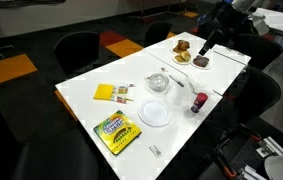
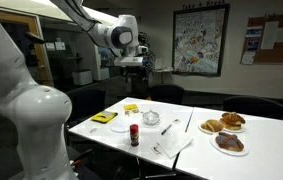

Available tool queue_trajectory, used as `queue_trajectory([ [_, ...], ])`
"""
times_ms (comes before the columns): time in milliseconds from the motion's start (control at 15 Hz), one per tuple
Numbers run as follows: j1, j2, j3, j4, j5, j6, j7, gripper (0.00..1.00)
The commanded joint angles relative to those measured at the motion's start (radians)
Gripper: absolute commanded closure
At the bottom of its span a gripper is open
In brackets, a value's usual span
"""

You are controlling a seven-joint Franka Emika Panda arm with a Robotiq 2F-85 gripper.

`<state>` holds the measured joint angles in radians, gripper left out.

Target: Pick one coloured pencil from the box and put it on the white plate.

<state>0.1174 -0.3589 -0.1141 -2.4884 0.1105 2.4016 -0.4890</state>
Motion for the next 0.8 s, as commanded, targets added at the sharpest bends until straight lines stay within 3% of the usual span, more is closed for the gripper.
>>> queue_trajectory([
  [0,0.063,0.096,-0.046,0.007,0.078,0.166,-0.228,0.0],
  [133,0.109,0.153,-0.059,0.0,0.163,0.275,-0.374,0.0],
  [267,0.217,0.207,-0.109,-0.003,0.28,0.352,-0.528,0.0],
  [400,0.309,0.259,-0.14,0.008,0.392,0.385,-0.68,0.0],
  [467,0.309,0.305,-0.139,0.024,0.448,0.349,-0.757,0.0],
  [533,0.274,0.233,-0.114,-0.004,0.371,0.346,-0.628,0.0],
  [733,0.303,0.293,-0.121,0.005,0.42,0.346,-0.708,0.0],
])
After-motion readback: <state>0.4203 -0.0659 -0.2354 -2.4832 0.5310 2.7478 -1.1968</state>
